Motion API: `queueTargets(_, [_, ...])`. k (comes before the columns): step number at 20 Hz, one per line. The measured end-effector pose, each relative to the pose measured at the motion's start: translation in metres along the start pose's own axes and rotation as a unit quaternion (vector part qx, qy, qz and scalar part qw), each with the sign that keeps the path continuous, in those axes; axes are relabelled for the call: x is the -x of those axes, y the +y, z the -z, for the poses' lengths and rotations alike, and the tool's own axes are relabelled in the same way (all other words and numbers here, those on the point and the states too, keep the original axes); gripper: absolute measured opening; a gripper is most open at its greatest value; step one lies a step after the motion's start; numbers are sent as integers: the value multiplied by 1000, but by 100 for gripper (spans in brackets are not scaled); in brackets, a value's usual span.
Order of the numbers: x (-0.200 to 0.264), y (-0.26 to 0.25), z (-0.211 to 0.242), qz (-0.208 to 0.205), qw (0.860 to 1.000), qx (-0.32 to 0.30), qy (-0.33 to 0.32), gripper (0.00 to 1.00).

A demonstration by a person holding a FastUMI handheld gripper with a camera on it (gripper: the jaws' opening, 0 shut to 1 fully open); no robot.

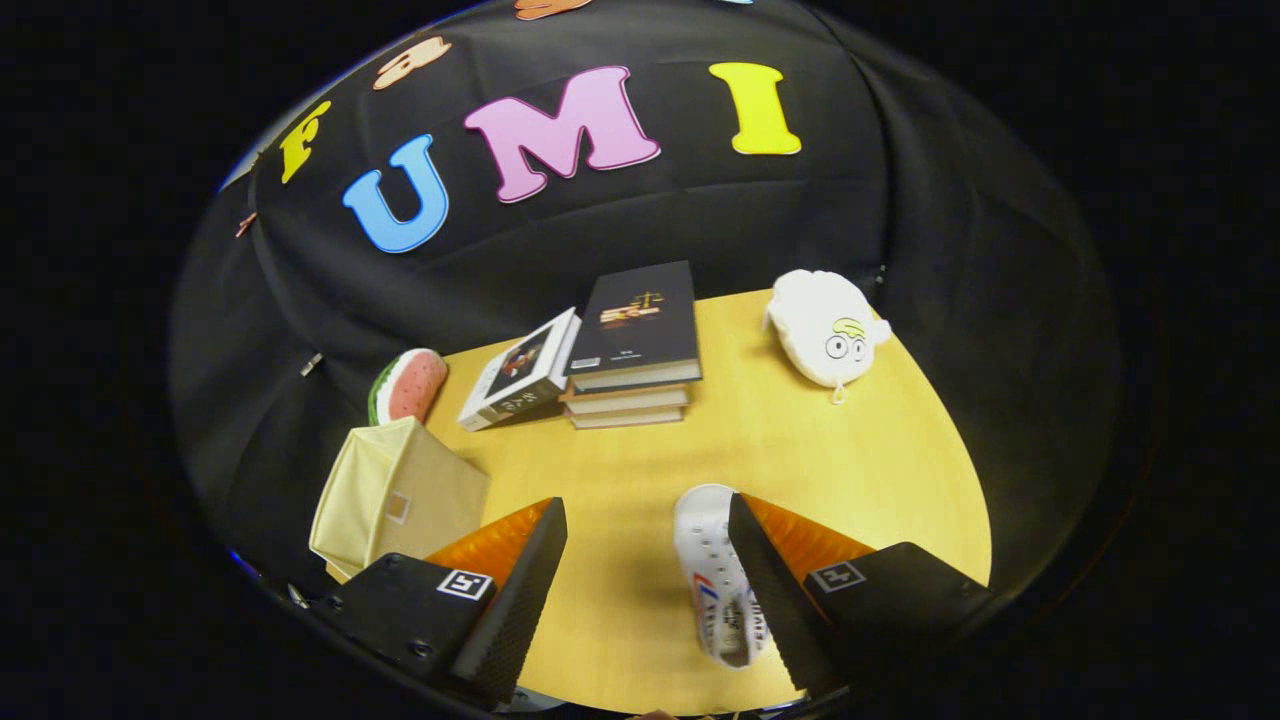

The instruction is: Open the storage box then place both shoes into the box .Put the left shoe in first, then the right shoe, with the right side of both shoes facing outward in a uniform manner.

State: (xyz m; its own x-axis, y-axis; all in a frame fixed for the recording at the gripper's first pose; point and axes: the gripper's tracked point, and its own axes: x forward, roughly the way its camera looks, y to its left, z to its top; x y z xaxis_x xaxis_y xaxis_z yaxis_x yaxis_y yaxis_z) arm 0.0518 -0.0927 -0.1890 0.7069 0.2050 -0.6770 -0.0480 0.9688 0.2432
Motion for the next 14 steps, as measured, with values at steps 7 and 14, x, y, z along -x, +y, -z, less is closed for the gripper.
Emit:
queueTargets(7, [-13,-72,31,7,999,15,45,99])
queueTargets(14, [-31,-95,103,11,991,8,136,99])
